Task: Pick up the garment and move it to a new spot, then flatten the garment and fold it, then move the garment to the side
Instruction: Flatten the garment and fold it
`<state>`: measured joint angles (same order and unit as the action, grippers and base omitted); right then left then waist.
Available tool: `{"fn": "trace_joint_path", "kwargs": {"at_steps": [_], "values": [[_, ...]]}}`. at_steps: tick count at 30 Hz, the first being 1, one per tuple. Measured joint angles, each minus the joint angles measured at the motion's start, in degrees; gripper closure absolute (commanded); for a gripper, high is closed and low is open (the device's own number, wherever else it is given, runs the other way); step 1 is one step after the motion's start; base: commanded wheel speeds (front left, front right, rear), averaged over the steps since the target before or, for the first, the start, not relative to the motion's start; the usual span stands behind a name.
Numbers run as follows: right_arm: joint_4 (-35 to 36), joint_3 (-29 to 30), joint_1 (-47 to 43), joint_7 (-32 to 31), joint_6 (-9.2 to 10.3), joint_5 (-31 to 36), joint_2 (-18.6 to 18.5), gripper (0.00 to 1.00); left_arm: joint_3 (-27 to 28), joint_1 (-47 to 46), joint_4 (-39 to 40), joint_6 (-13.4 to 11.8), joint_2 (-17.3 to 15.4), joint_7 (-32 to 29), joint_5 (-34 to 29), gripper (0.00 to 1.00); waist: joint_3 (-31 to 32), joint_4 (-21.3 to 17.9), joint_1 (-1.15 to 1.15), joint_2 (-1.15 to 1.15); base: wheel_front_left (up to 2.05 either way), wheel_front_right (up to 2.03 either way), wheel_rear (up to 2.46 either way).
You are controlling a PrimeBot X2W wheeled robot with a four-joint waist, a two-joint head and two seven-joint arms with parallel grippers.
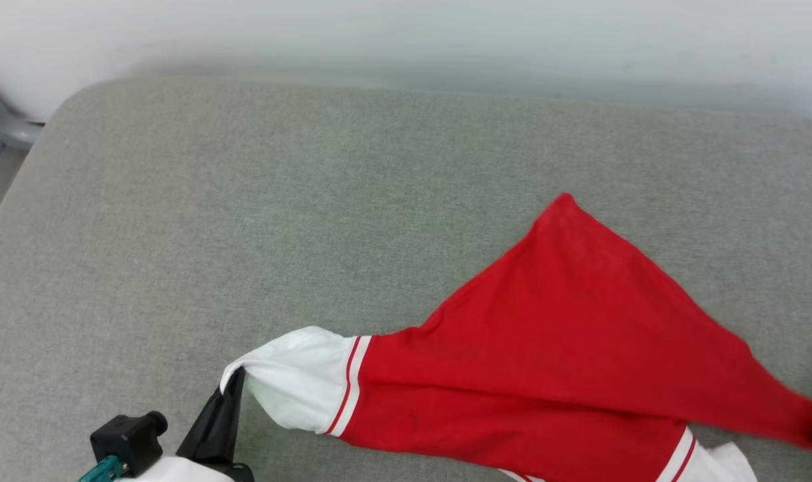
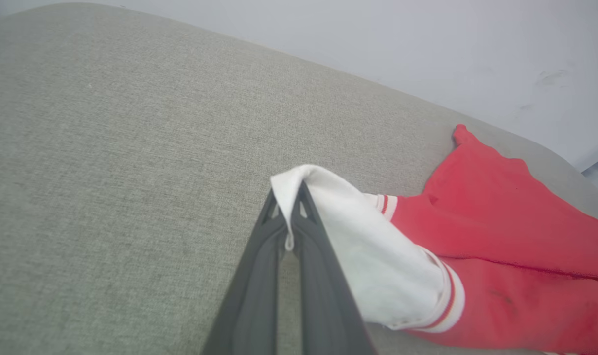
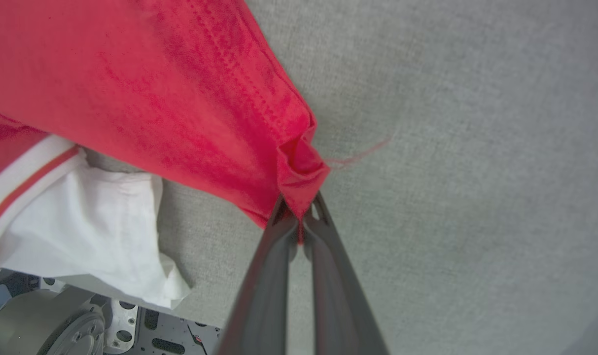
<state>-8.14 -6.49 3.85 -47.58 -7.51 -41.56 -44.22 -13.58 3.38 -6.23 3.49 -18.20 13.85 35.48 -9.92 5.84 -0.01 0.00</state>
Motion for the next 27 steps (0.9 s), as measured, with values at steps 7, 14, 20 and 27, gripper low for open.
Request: {"fn": "trace_joint_path", "kwargs": {"at_steps": [7, 14, 20, 27], "values": [[-0.3, 1.4, -10.6, 0.7, 0.0, 0.3, 2.9, 1.0, 0.2, 0.9, 0.8, -0.5, -0.8, -0.4, 0.2, 1.0, 1.1, -1.2, 0.0, 0.0, 0.0, 0.0, 0.0], [-1.1, 1.8, -14.7, 1.8, 0.0, 1.2, 5.6, 1.0, -0.1, 0.9, 0.9, -0.5, -0.9, -0.6, 0.3, 1.0, 0.9, -1.5, 0.0, 0.0, 0.0, 0.0, 0.0], [0.3, 5.1, -13.5, 7.2, -0.02, 1.5, 8.1, 0.0, -0.1, 0.9, 0.8, -0.7, -1.2, -0.5, 0.4, 1.0, 1.4, -2.0, 0.0, 0.0, 0.0, 0.0, 0.0], [7.6, 10.4, -5.3, 13.2, -0.01, 2.4, 8.2, 0.0, -0.6, 0.7, 1.5, -1.0, -1.3, -0.5, 0.3, 1.0, 1.4, -1.9, 0.0, 0.0, 0.0, 0.0, 0.0]]}}
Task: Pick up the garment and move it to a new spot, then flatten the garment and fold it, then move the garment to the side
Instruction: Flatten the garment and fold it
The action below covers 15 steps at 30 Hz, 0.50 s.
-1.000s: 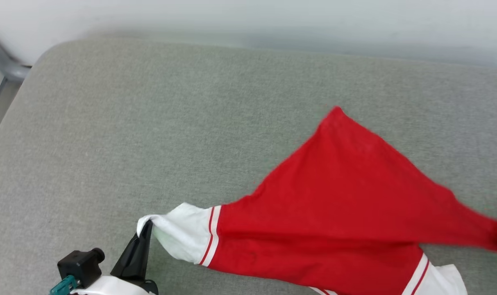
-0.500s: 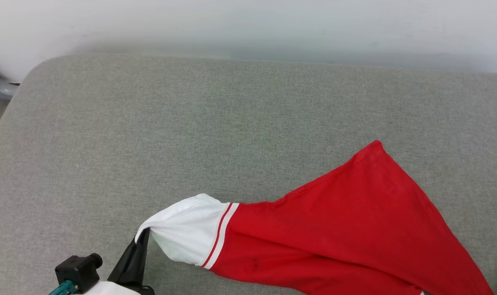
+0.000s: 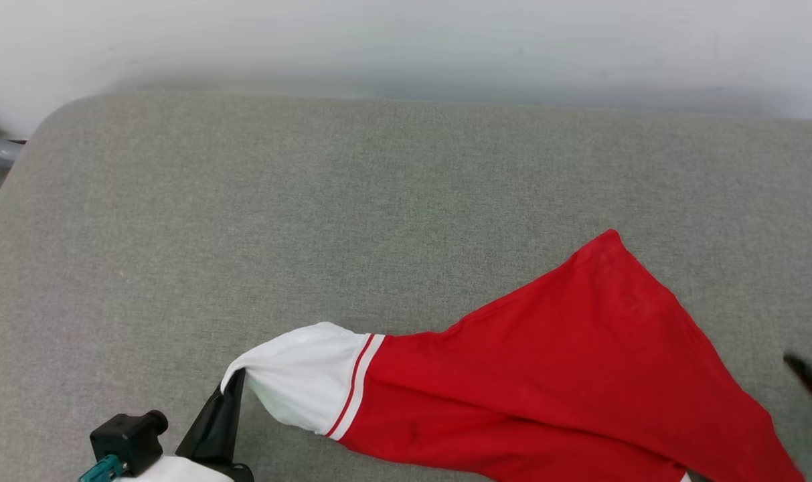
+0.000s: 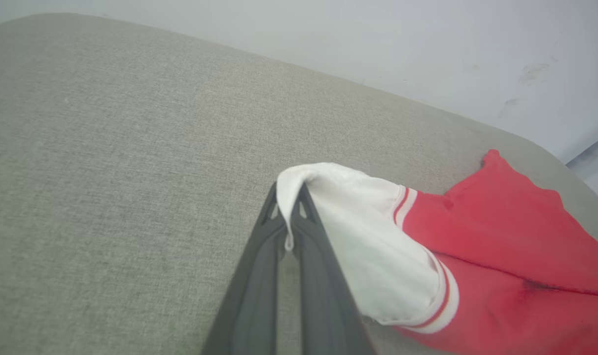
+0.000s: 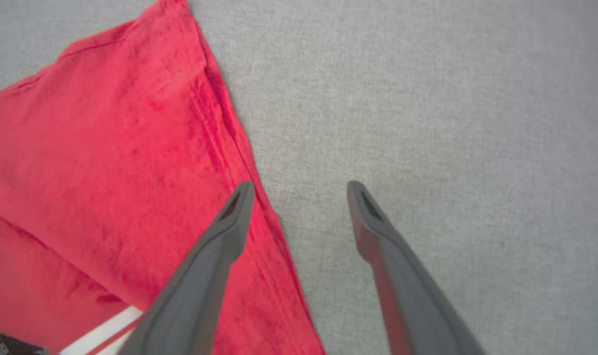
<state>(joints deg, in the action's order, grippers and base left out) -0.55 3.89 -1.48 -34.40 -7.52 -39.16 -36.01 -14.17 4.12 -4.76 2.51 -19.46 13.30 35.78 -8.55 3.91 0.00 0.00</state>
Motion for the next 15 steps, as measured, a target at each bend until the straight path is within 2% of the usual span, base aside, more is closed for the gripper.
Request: {"fn": "trace_joint_path", "kwargs": {"at_steps": [4, 7, 11, 15], "values": [[4.9, 0.8, 6.5, -0.6, 0.0, 0.8, -0.3, 0.0, -0.3, -0.7, 0.7, 0.0, 0.0, 0.0, -0.3, 1.0, -0.9, 0.5, 0.0, 0.0, 0.0, 0.0, 0.0], [6.9, -0.8, 11.1, -3.1, 0.01, 2.0, -0.6, 0.0, -0.7, -1.3, 1.0, 0.0, 0.1, 0.0, -0.5, 1.0, -1.7, 1.1, 0.0, 0.0, 0.0, 0.0, 0.0], [7.6, -5.7, 18.7, -7.9, 0.01, 2.9, -1.3, 0.0, -1.5, -2.7, 1.3, 0.1, 0.5, 0.1, -0.9, 1.0, -3.2, 2.2, 0.01, 0.0, 0.0, 0.0, 0.0], [6.1, -12.6, 26.1, -13.5, 0.01, 2.8, -3.6, 0.0, -2.1, -3.8, 1.4, 0.4, 1.3, 0.3, -1.3, 1.0, -4.9, 3.4, 0.01, 0.0, 0.0, 0.0, 0.0]]}}
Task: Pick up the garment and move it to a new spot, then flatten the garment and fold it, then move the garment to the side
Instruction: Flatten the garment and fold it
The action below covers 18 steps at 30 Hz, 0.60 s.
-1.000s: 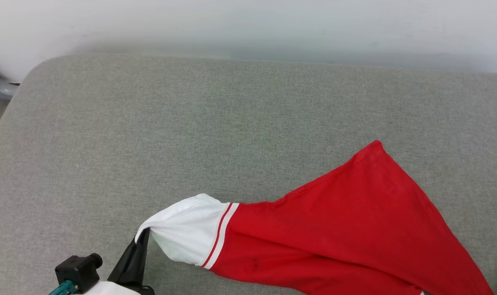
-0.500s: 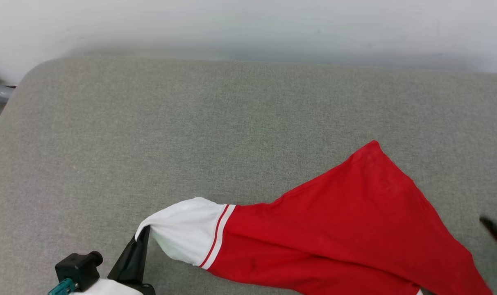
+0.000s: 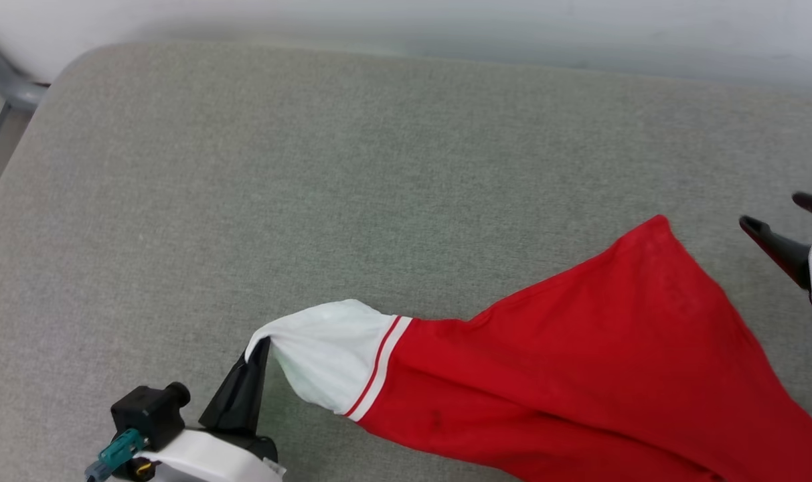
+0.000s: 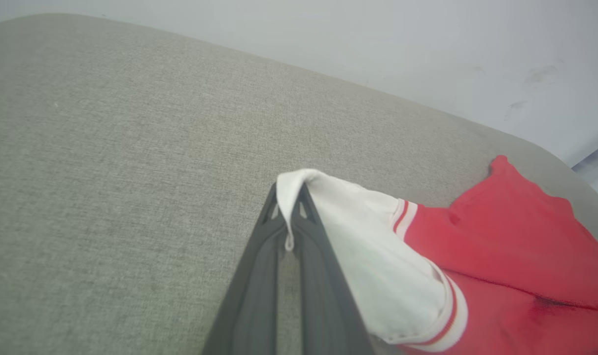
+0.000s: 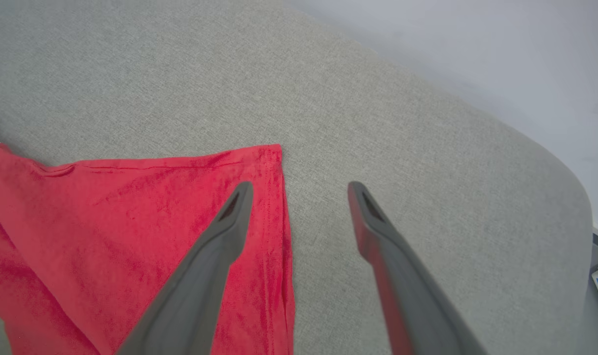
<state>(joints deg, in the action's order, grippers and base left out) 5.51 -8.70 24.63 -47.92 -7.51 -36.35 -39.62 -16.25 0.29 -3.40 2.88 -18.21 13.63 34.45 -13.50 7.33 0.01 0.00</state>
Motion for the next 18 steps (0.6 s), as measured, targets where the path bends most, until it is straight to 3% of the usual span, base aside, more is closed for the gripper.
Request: {"fn": "trace_joint_path", "kwargs": {"at_steps": [9, 18], "values": [[-9.9, -12.9, 13.0, -8.5, 0.0, 0.1, -0.9, 0.0, -1.5, -3.4, -0.7, 0.8, 2.2, 0.7, -1.0, 1.0, -4.1, 2.8, 0.0, 0.0, 0.0, 0.0, 0.0], [-19.9, -21.2, 18.9, -10.1, 0.0, -0.1, -0.4, 0.0, -2.3, -7.0, -1.5, 1.7, 4.3, 1.2, -2.2, 1.0, -8.5, 5.5, 0.0, 0.0, 0.0, 0.0, 0.0]]}}
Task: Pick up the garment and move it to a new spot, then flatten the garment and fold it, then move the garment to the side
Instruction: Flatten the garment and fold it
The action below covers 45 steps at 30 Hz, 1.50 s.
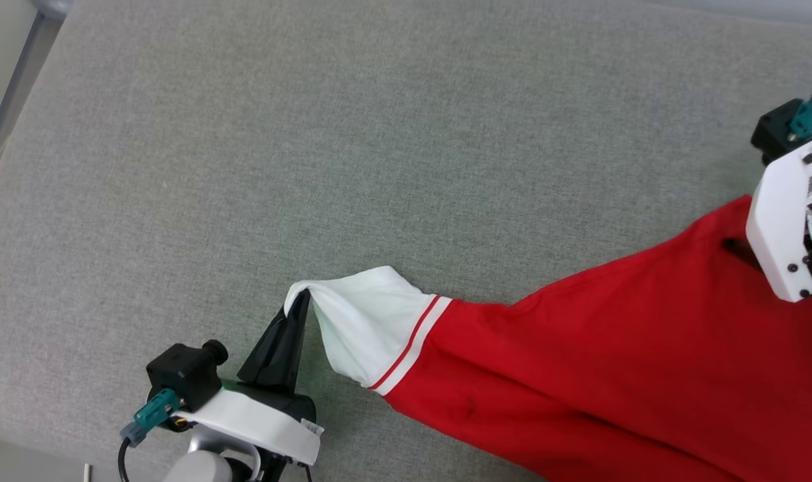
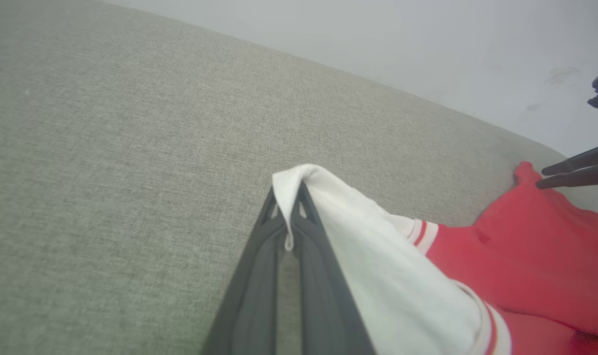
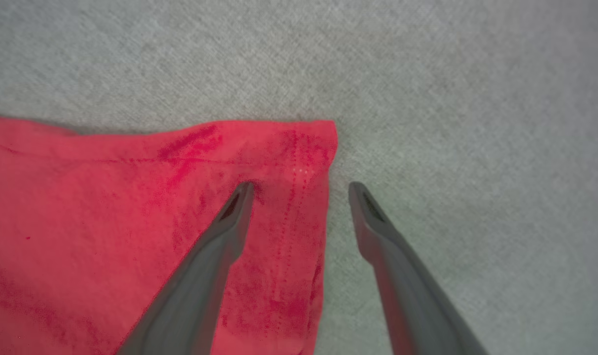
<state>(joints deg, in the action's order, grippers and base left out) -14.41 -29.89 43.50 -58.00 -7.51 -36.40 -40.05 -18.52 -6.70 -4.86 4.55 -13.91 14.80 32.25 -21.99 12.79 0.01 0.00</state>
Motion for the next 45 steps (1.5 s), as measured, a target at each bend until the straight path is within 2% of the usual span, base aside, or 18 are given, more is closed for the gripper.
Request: {"fn": "trace_joint_path", "kwargs": {"at_steps": [11, 12, 13, 23, 33, 38, 45], "values": [[-5.1, -8.2, 3.1, 1.6, 0.11, -2.5, -1.1, 0.0, 0.4, -1.6, -1.3, 1.0, 1.5, 0.1, -0.9, 1.0, -3.0, 0.9, -0.02, 0.0, 0.0, 0.0, 0.0], [-5.3, -8.7, 3.4, 2.1, 0.11, -2.8, -1.1, 0.43, 0.5, -1.8, -1.4, 1.0, 1.6, 0.1, -0.9, 1.0, -3.0, 0.8, -0.02, 0.0, 0.0, 0.0, 0.0], [-5.8, -9.1, 3.5, 3.2, 0.11, -3.0, -1.2, 1.0, 0.6, -1.8, -1.6, 1.1, 1.6, 0.1, -0.9, 1.0, -3.0, 0.8, -0.02, 0.0, 0.0, 0.0, 0.0], [-10.2, -11.4, 4.5, 14.6, 0.0, -5.9, 1.3, 1.0, 1.8, -0.6, -2.8, 1.5, 0.7, 0.2, -1.3, 1.0, 1.1, -0.9, -0.01, 0.0, 0.0, 0.0, 0.0], [-9.2, -11.6, 3.9, 27.9, 0.0, -8.2, 1.5, 1.0, 3.0, -0.1, 0.3, 0.8, -2.4, -0.6, -1.9, 1.0, 8.1, -4.2, -0.01, 0.0, 0.0, 0.0, 0.0], [-8.2, -9.4, 2.8, 33.1, 0.0, -8.6, 2.0, 1.0, 4.3, -2.0, 3.5, -0.4, -3.8, -1.3, -2.7, 1.0, 11.1, -6.1, -0.01, 0.0, 0.0, 0.0, 0.0], [-5.1, -3.1, 0.1, 39.0, 0.0, -7.8, 2.4, 1.0, 6.0, -6.8, 8.6, -2.3, -5.9, -3.0, -4.4, 1.0, 13.9, -8.2, -0.01, 0.0, 0.0, 0.0, 0.0]]}}
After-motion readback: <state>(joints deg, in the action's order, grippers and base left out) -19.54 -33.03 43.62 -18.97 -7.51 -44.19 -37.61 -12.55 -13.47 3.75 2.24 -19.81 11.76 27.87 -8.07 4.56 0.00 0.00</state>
